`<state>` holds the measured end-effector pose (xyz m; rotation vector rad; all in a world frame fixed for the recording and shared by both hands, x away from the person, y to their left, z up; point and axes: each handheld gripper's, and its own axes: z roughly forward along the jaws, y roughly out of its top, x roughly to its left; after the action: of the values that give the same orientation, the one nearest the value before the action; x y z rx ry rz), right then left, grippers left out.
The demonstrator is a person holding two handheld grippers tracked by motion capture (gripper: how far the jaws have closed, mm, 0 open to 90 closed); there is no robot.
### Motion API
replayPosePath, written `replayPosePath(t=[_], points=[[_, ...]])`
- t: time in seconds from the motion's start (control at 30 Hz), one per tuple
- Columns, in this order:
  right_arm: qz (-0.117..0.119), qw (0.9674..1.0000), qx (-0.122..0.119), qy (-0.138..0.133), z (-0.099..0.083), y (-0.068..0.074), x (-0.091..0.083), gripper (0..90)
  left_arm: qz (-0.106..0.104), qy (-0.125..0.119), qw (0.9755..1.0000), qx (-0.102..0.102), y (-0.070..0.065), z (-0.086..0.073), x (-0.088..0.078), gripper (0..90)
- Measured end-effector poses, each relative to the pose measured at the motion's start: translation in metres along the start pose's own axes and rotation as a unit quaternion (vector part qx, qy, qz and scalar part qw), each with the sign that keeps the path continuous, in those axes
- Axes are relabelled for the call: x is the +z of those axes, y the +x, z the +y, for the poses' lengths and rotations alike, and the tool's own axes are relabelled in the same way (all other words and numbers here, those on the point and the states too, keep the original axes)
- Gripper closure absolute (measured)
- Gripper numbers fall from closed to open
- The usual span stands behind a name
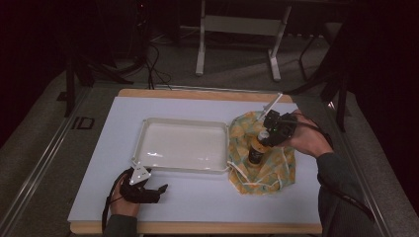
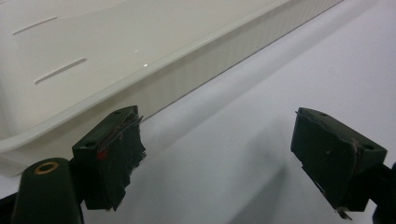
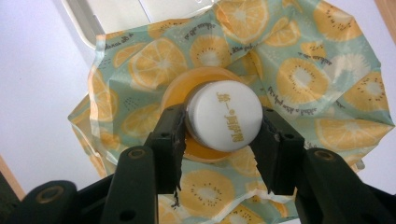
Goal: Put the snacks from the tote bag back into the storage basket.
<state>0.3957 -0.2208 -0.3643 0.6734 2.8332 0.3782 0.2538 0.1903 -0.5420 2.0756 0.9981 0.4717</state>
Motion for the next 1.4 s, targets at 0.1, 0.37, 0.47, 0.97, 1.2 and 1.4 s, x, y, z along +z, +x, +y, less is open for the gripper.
replayPosePath(t=[0.1, 0.37, 0.47, 0.97, 1.2, 1.4], points=[[0.006, 1.0000, 0.004, 0.003, 0.002, -0.001, 0.001, 55.6, 0.000, 0.000, 1.0000, 0.000, 0.000, 0.000, 0.000, 16.7], [0.019, 0.9996, 0.013, 0.018, 0.007, -0.004, 0.002, 52.8, 0.000, 0.003, 1.0000, 0.000, 0.000, 0.000, 0.000, 16.7], [0.028, 0.9993, 0.014, 0.022, 0.009, -0.006, 0.003, 54.2, 0.001, 0.003, 1.0000, 0.001, 0.000, 0.000, 0.000, 16.7], [0.030, 0.9991, 0.005, 0.030, 0.014, -0.009, 0.002, 56.9, 0.000, 0.002, 1.0000, 0.001, 0.000, 0.000, 0.001, 16.7], [0.024, 0.9993, -0.004, 0.027, 0.017, -0.009, 0.002, 58.1, 0.000, 0.003, 1.0000, 0.001, 0.000, 0.000, 0.001, 16.7], [0.020, 0.9992, -0.014, 0.031, 0.018, -0.008, 0.002, 58.6, 0.000, 0.003, 1.0000, 0.001, 0.000, 0.000, 0.001, 16.7]])
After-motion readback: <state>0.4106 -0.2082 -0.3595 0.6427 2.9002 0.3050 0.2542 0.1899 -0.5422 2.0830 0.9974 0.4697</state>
